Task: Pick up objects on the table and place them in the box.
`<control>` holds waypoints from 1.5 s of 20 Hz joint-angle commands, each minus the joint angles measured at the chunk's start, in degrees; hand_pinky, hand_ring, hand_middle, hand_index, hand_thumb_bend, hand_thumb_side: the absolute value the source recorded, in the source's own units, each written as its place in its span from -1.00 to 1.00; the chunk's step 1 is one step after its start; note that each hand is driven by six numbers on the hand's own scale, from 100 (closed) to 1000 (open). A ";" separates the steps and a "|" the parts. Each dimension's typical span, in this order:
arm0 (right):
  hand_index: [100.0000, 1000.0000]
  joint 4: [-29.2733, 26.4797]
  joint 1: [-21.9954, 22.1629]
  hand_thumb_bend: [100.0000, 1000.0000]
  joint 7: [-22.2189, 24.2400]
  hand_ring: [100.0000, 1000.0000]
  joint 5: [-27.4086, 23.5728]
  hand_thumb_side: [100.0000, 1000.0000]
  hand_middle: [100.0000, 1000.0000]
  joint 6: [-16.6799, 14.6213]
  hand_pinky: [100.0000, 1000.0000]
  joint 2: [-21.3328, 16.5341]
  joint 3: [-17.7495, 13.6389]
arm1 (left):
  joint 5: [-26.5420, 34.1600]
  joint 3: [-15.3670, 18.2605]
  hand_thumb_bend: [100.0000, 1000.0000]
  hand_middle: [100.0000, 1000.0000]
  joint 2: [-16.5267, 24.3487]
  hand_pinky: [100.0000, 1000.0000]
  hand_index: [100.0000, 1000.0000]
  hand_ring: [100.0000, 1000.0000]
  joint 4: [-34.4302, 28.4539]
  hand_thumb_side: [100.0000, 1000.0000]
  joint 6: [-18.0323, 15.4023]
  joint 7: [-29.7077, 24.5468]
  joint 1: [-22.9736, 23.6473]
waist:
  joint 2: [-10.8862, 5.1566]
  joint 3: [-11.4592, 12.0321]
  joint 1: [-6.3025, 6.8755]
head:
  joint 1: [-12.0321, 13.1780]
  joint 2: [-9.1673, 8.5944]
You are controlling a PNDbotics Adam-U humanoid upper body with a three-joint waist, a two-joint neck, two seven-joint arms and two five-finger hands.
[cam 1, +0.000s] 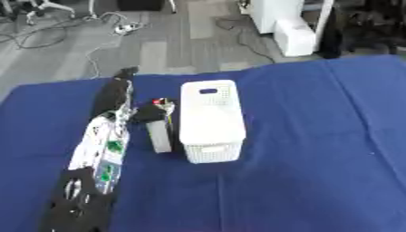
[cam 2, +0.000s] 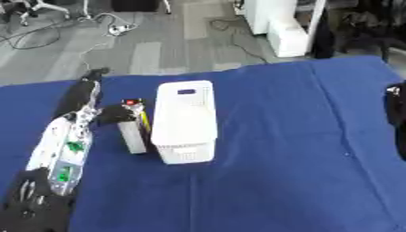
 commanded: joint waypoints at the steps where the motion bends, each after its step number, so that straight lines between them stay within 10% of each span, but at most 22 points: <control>1: -0.37 -0.75 -0.24 -1.00 0.07 -0.58 0.19 1.00 -0.66 -0.02 -0.86 -0.72 -0.57 | -1.29 0.70 0.15 0.79 1.69 -0.22 1.00 0.16 0.45 0.16 -0.20 -1.58 -1.54 | -0.55 0.06 -0.32 | -0.04 -0.46; 10: -0.37 -0.75 0.00 -1.00 -0.01 -0.58 0.47 1.00 -0.66 0.10 -0.86 -0.73 -0.51 | -2.42 0.67 0.38 0.66 4.47 -0.51 1.00 0.03 5.64 0.41 0.67 -9.00 -3.94 | -0.76 0.11 -0.18 | -0.05 -0.48; 30: -0.37 -0.75 -0.30 -1.00 -0.05 -0.58 0.15 1.00 -0.66 0.31 -0.86 -0.90 -0.38 | -3.50 0.25 0.36 0.64 4.45 -0.48 0.85 0.07 10.56 0.38 -1.21 -13.11 -8.32 | -0.93 -0.22 -0.05 | 0.27 -0.35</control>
